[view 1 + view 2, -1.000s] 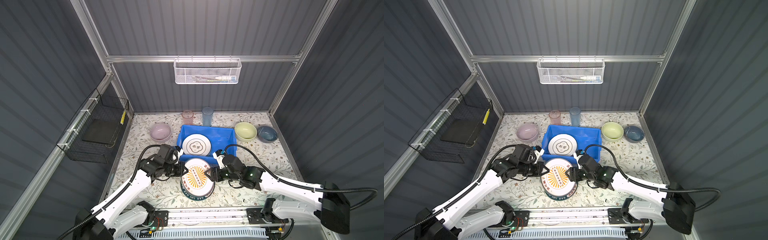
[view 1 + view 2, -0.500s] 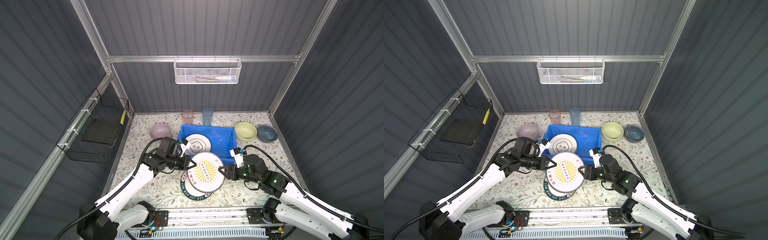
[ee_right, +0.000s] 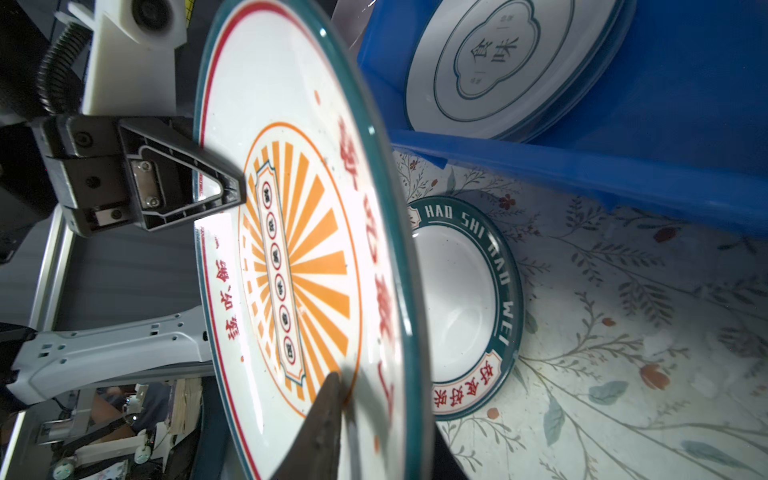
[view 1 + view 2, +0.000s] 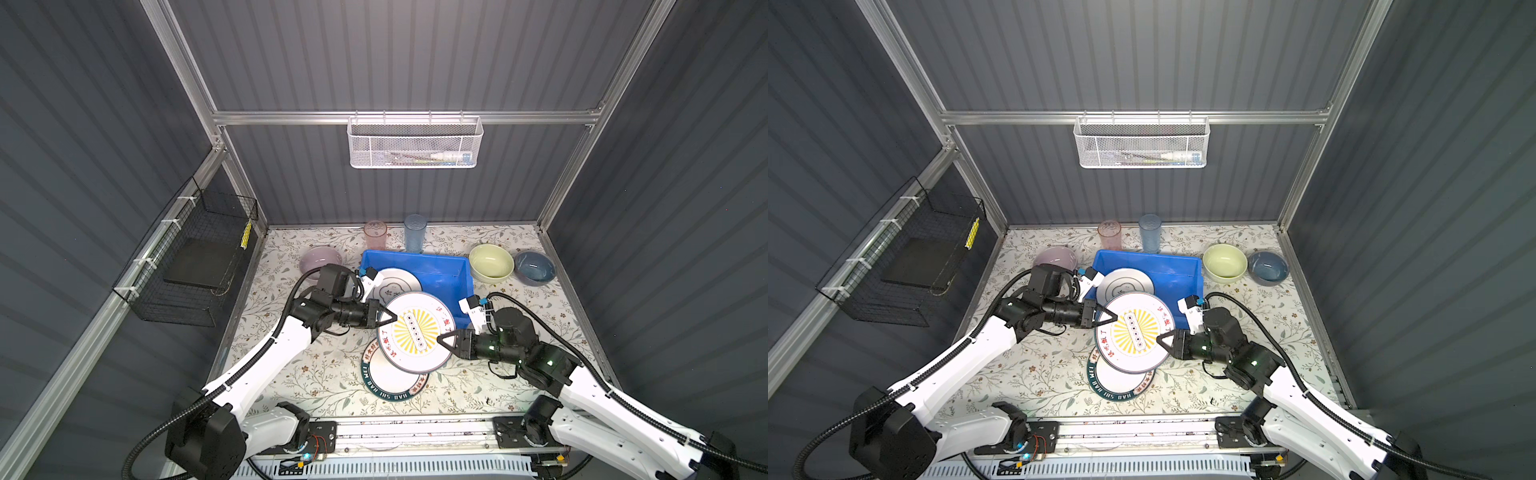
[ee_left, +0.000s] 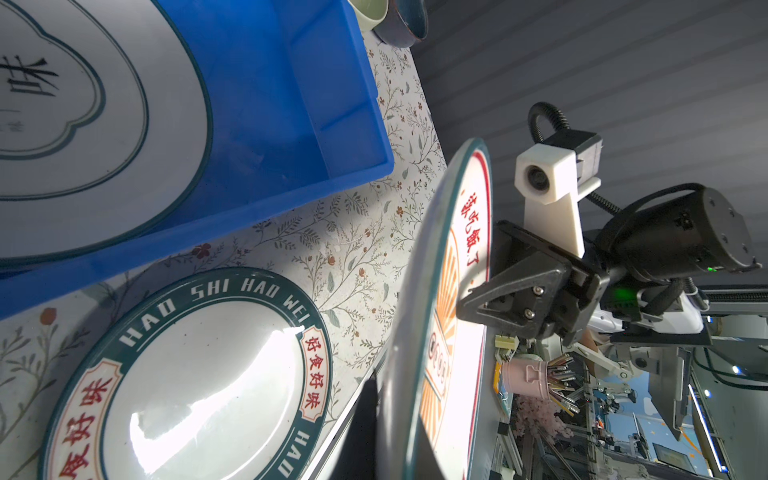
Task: Place the mixed dishes into the plastic bin
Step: 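Lift the sunburst plate with the right gripper while left gripper steadies it, then carry the sunburst plate with the right gripper over the blue bin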
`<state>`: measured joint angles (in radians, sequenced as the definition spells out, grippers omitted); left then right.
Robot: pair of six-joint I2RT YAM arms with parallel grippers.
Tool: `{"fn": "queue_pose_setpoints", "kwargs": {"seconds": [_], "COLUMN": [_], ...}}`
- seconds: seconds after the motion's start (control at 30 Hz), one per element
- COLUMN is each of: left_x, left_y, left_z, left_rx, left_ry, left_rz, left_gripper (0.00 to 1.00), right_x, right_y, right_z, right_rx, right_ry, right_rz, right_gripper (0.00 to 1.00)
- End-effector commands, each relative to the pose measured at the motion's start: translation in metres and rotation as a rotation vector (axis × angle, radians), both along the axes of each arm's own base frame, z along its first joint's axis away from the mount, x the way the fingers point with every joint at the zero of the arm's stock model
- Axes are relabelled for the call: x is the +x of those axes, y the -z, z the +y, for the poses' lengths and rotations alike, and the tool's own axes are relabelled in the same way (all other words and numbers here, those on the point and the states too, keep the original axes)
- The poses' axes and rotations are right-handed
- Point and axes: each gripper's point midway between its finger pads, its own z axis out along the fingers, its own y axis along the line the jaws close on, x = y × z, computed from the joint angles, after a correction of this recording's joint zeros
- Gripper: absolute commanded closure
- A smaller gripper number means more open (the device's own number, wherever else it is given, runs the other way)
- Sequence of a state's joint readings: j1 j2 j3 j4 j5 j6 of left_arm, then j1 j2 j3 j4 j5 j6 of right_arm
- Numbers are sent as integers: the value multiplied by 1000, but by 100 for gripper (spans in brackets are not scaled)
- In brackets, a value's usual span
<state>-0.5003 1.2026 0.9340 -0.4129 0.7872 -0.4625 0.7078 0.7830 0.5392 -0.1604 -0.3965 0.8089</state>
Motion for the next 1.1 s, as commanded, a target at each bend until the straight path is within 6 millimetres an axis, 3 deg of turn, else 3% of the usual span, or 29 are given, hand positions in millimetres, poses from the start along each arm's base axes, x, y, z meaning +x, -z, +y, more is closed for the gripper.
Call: {"fn": "queue_pose_setpoints", "kwargs": {"seconds": [0.0,0.3,0.6,1.07], "left_x": [-2,4,9,15], "left_y": [-28,-12,-4,18], "left_z": [-4,15,29,78], "left_rx": [-69,36,101,381], "left_ry": [52,-46,-120,-292], "left_rz": [-74,-62,-55,-97], "left_gripper": [99,87,59,50], "right_x": [1,12,31,79], "right_y": [-5,-5,-13,-34], "right_z": [4,5,6,-12], "right_rx": [40,48,47,-124], "right_ry": [-8,17,60,180], "right_rz": [4,11,-6,-87], "right_gripper": [83,100,100,100]}}
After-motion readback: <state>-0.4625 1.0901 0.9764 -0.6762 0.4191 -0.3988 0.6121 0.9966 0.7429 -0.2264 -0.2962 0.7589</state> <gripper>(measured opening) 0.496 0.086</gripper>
